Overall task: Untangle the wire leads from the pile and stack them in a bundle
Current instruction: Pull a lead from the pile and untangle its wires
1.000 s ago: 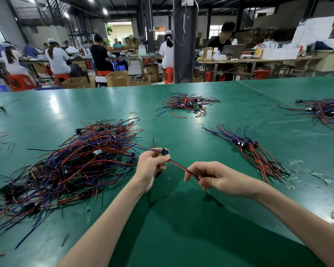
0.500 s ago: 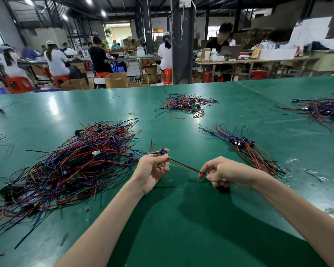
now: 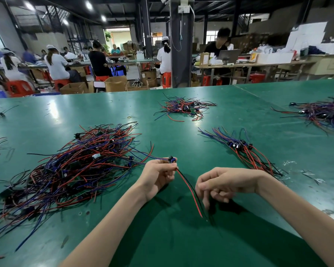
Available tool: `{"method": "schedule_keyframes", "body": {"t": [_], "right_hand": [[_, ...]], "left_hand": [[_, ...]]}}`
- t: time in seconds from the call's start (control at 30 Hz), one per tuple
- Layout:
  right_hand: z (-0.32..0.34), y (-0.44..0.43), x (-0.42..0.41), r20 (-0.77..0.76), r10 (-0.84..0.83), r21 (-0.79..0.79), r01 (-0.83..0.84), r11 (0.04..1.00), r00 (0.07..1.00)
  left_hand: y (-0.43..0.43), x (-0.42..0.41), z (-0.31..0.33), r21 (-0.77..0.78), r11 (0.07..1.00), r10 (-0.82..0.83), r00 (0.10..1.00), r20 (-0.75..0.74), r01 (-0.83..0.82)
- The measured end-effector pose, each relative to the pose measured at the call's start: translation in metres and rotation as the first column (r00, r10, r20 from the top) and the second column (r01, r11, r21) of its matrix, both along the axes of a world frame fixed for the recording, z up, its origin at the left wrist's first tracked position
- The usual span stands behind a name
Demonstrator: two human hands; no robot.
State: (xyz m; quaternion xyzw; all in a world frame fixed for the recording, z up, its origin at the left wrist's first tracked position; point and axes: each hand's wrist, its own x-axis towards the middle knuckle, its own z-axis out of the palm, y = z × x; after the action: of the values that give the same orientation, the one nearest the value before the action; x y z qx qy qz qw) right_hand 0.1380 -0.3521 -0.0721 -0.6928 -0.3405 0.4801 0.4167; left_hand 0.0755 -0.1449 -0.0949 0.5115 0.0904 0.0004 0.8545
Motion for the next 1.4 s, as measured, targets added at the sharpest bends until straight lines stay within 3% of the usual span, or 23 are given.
{"method": "schedule_keyframes", "body": {"t": [0.27,0.4,0.7,0.8,0.9,0.97,1.1,1.2,1.3,1.4], "right_hand": [[-0.015,0.023,-0.010,-0.087,-0.296,0.222,0.308,0.925,0.951],[-0.015,0.022,-0.008,-0.131,-0.332,0.241,0.355,0.903,0.934],[0.000,0.013,0.002,-0.095,-0.412,0.301,0.420,0.856,0.906],[0.018,0.002,0.019,-0.041,-0.569,0.384,0.539,0.750,0.821],[0.036,-0.017,0.047,-0.080,-0.750,0.472,0.688,0.551,0.656],[0.037,-0.034,0.065,-0.103,-0.824,0.449,0.765,0.461,0.557],[0.015,-0.067,0.090,0.159,-0.893,0.211,0.869,0.447,0.420],[0.002,-0.081,0.100,0.337,-0.879,0.136,0.906,0.401,0.338],[0.003,-0.083,0.098,0.577,-0.769,0.119,0.903,0.413,0.276],[0.006,-0.075,0.089,0.803,-0.575,0.099,0.917,0.387,0.157]], "left_hand": [[-0.018,-0.006,-0.003,0.159,0.985,-0.079,0.996,0.038,0.072],[-0.012,-0.004,0.000,0.114,0.992,-0.059,0.997,0.045,0.053],[0.008,0.005,-0.003,0.032,0.988,0.150,0.989,-0.008,-0.150],[0.009,0.007,-0.004,-0.004,0.991,0.134,0.991,-0.007,-0.134],[0.010,0.008,-0.005,-0.005,0.993,0.122,0.993,-0.004,-0.122],[0.011,0.008,-0.005,0.000,0.993,0.116,0.993,-0.010,-0.116],[0.012,0.009,-0.006,0.008,0.994,0.113,0.993,-0.026,-0.113],[0.012,0.009,-0.006,0.018,0.994,0.111,0.993,-0.029,-0.110],[0.011,0.007,-0.005,0.026,0.993,0.113,0.993,-0.029,-0.112],[0.009,0.006,-0.004,0.035,0.992,0.122,0.992,-0.025,-0.121]]}}
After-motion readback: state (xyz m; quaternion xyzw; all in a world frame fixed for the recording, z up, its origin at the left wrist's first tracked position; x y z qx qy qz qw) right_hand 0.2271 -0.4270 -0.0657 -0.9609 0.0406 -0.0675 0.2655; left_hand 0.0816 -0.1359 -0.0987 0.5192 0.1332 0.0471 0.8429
